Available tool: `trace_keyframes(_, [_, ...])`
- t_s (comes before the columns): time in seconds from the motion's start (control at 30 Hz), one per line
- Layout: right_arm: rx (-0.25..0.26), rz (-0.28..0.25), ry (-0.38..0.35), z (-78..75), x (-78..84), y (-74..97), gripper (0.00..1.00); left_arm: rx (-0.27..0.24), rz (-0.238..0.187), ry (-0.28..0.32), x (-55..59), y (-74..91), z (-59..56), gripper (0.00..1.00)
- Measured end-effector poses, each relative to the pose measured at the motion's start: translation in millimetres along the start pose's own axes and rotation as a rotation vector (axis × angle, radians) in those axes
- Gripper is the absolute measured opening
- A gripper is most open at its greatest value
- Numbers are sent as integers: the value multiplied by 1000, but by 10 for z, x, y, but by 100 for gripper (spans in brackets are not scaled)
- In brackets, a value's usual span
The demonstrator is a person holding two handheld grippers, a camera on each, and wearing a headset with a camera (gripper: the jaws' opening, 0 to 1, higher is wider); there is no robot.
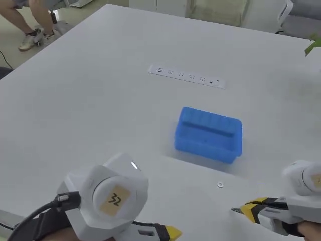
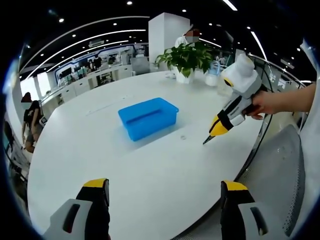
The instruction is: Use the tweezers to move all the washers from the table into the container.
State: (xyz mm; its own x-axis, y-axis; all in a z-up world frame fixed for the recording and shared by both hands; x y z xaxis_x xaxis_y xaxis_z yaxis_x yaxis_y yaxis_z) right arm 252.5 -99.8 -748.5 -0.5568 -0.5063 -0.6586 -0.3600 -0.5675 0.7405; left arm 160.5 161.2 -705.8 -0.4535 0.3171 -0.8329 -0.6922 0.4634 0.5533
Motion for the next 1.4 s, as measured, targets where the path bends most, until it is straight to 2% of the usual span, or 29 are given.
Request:
trace_keyframes(0.47, [-5,26,27,6,-119,-74,2,-14,1,13,36,22,15,94])
trace_keyframes(0.73, [-21,62,64,1,-265,-160,2,-24,0,18,54,39,48,94])
trace_keyframes(0.9, [-36,102,95,26,-343,-203,2,-29,2,22,66,45,60,94])
trace_keyframes(1.07, [-51,138,139,99,-306,-141,2,-38,-5,30,76,63,80,94])
trace_keyframes(1.27, [-45,185,161,53,-183,-41,2,-38,-8,34,97,67,79,94])
trace_keyframes(1.4, [-42,196,148,42,-145,20,2,-35,-5,32,105,69,78,93])
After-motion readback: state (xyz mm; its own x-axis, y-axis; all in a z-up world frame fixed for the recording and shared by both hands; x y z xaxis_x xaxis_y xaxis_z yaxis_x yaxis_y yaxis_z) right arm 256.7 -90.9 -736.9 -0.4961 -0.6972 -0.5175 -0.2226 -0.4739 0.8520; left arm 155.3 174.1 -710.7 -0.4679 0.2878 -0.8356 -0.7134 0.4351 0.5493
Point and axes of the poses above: the centre of the closed fingertips' face, and the gripper's own axes: y roughly backward along the fingers, z roughly to its left, x roughly out of its underside, the point moved 10 cm from there along y, roughly backward along the fingers, and after that the axes turned 9 degrees about -z, right-handed, at the moved point
